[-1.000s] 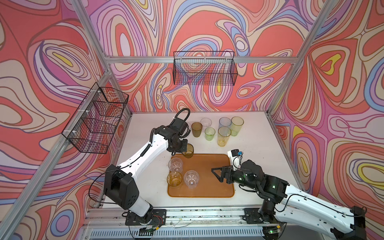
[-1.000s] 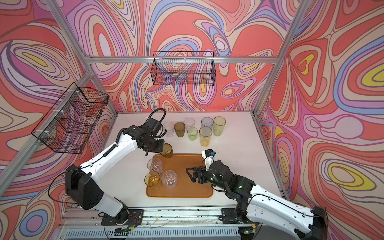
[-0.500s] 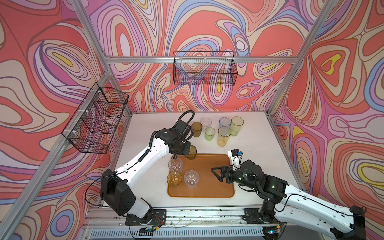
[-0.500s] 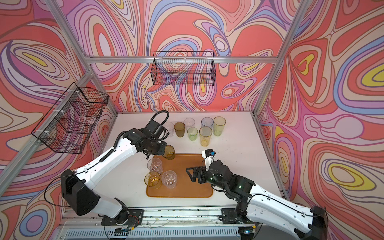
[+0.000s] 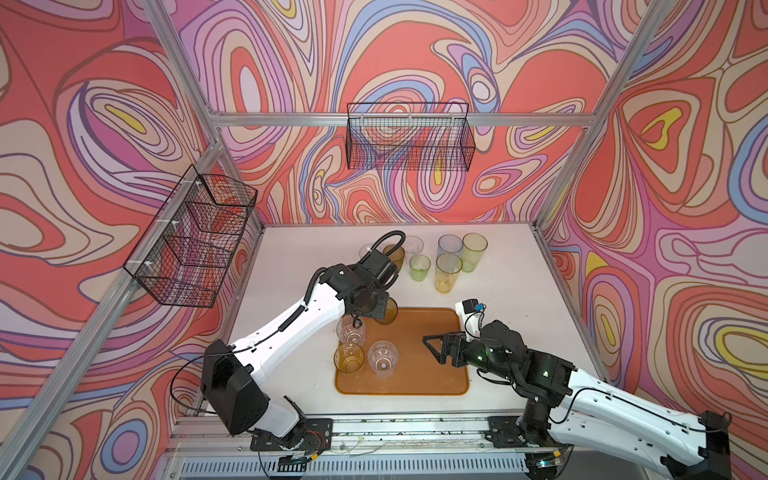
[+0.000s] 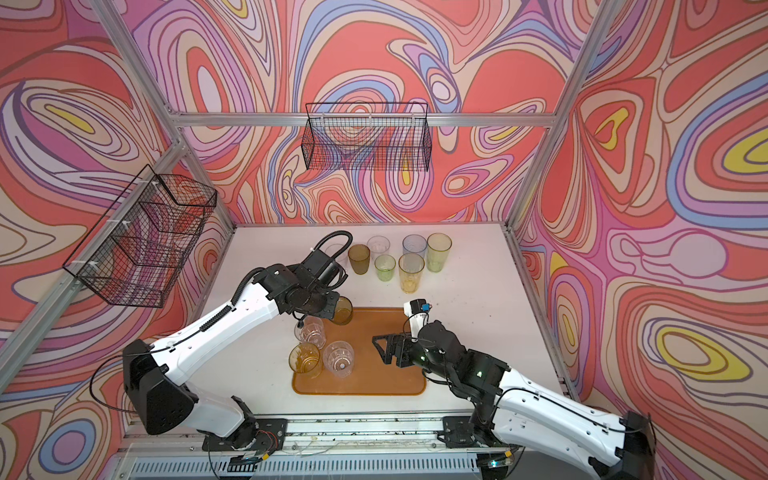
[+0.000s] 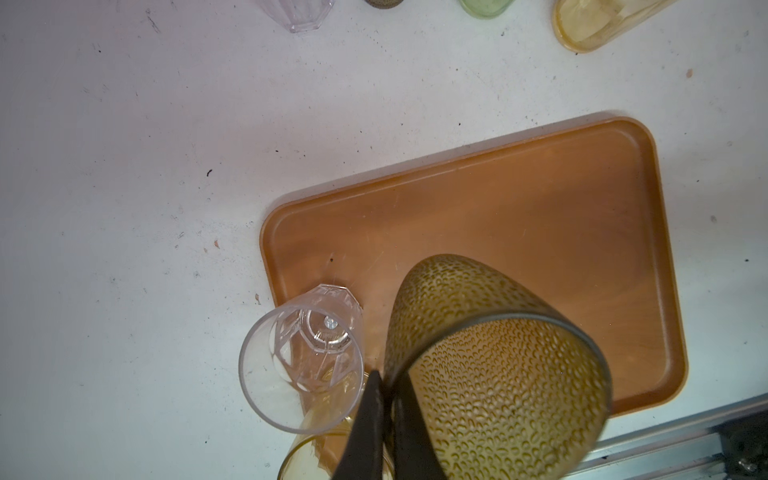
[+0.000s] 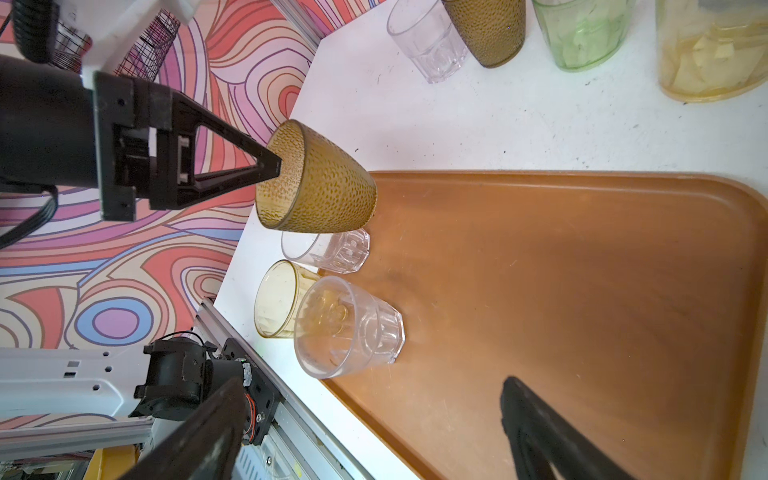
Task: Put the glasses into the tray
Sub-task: 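Carry the amber dimpled glass with the left gripper over the tray, then lower the amber glass onto the tray beside the clear glass, open left gripper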
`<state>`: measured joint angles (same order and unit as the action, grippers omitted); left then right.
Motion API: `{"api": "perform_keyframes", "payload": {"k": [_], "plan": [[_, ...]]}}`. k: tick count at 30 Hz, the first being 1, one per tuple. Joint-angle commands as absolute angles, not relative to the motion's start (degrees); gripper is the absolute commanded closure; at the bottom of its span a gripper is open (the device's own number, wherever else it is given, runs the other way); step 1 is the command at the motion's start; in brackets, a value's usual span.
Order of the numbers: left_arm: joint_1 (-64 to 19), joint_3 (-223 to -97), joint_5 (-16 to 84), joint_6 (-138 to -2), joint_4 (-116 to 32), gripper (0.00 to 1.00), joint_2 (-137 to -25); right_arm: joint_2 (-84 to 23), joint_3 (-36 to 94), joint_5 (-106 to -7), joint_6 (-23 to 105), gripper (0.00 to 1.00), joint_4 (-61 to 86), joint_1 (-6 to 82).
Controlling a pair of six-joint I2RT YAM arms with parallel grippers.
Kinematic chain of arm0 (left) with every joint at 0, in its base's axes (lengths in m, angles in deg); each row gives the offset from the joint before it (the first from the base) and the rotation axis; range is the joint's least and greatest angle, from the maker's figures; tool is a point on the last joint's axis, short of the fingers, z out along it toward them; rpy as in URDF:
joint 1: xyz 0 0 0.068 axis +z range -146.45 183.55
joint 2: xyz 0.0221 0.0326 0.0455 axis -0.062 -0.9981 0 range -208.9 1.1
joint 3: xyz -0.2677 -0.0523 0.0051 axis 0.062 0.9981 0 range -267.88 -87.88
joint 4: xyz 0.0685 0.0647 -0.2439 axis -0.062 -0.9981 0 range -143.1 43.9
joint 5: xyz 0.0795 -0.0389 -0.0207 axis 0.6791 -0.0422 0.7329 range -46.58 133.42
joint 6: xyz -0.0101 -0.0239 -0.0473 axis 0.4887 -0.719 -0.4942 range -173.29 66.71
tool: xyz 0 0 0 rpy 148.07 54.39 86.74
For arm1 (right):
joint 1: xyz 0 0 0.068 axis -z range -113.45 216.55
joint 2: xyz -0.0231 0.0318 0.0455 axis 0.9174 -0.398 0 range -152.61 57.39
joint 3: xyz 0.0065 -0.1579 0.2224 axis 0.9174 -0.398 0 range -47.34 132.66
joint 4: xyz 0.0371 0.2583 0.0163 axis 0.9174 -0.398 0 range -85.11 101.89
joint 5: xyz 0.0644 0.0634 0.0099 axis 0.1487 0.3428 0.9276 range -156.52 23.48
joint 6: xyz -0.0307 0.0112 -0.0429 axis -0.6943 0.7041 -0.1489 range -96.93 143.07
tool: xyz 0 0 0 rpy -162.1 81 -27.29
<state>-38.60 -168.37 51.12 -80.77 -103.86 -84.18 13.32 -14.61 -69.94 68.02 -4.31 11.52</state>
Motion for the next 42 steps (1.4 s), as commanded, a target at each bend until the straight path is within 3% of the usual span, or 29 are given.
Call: {"api": "perform_keyframes", "payload": {"k": [1,42], "plan": [[-40.0,-169.2,53.3,-82.3,-105.6,1.0,-83.4,14.0,-15.5,-70.5,68.7,0.02,-3.8,11.8],[-42.0,-162.9,54.8,-82.5,-101.3,1.0,-92.6,12.6,-15.3,-70.5,69.1,0.02,-3.8,11.8]]}}
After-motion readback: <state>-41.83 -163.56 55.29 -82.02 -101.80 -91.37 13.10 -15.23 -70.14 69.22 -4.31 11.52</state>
